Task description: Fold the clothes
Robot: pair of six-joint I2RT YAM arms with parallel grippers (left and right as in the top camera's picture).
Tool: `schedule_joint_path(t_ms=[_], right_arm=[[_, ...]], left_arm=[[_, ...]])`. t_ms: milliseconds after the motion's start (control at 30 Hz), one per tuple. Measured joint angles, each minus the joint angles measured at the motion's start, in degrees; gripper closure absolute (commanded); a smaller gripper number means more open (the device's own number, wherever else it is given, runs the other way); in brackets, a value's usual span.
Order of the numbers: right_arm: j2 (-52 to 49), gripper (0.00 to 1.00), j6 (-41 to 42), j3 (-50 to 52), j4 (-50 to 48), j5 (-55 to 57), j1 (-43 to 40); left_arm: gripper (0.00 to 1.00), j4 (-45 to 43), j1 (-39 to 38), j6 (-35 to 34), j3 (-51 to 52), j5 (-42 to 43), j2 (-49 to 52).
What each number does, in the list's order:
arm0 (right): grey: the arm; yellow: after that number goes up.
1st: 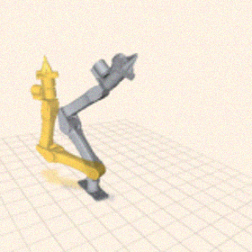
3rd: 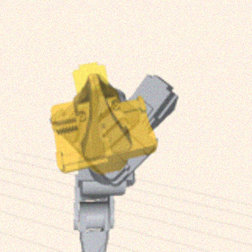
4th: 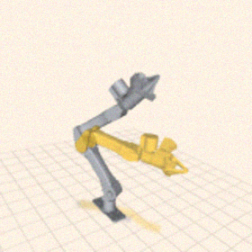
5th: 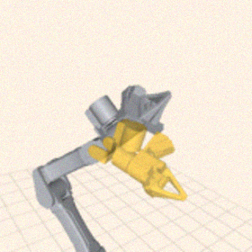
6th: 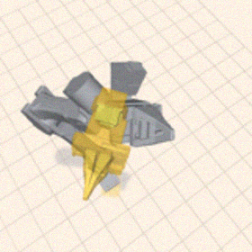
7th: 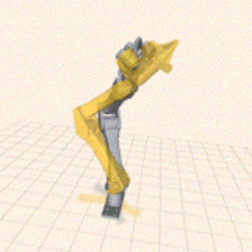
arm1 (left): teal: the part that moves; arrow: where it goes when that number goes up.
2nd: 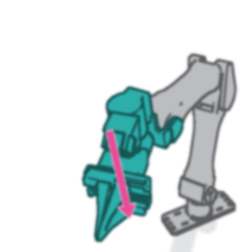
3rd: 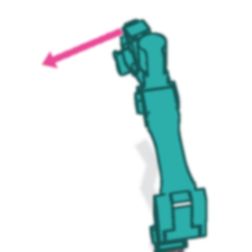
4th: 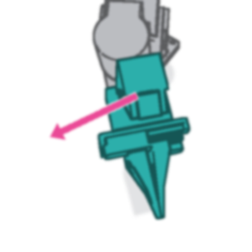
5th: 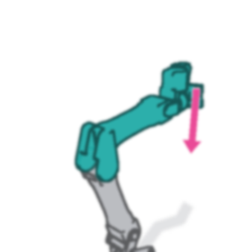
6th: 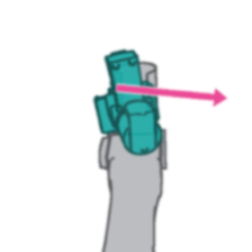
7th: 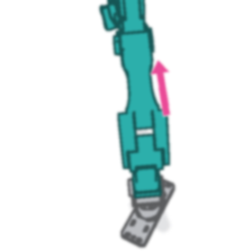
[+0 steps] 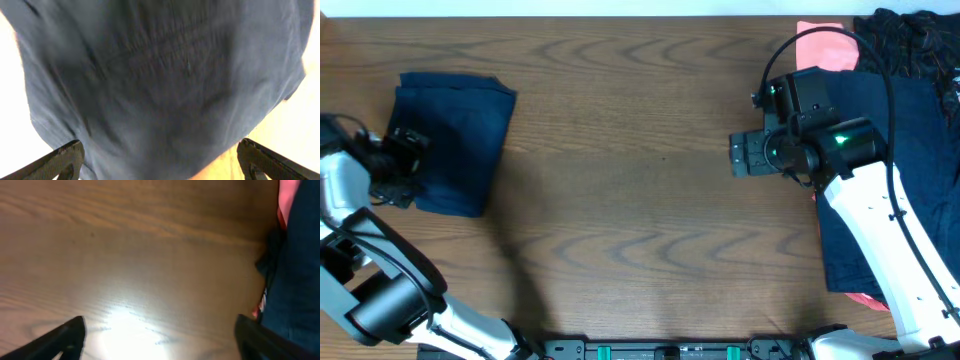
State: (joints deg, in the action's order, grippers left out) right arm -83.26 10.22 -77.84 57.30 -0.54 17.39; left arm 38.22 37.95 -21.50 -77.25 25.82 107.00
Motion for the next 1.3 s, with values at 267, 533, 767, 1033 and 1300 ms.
schedule_joint_path(t_ms=[267,533,767,1033,1300], right_arm=[[-1.7,0.01,0.0,0.0,-5.6,-6.0,-4.8],[-9.4,0.01,-0.2,-0.2,2.3,-11.3,-15.1],[-13.2,0.01,-1.4,-0.1,17.7,-12.4,-19.7],[-8.5,0.01,-3.7,1.0,20.7,-12.8,-19.9],[19.8,0.01,-4.0,14.5,1.8,-11.9,-19.5]], left_arm=[[0.02,2.7,-15.8,5.9,0.0,-2.1,-2.3],[0.02,16.7,-37.9,11.9,0.0,-8.5,-2.4],[0.02,37.2,-46.7,12.8,0.1,-13.4,-2.4],[0.02,39.0,-46.6,12.8,3.2,-14.7,-13.4],[0.02,26.2,-46.6,12.7,13.2,-16.2,-50.1]])
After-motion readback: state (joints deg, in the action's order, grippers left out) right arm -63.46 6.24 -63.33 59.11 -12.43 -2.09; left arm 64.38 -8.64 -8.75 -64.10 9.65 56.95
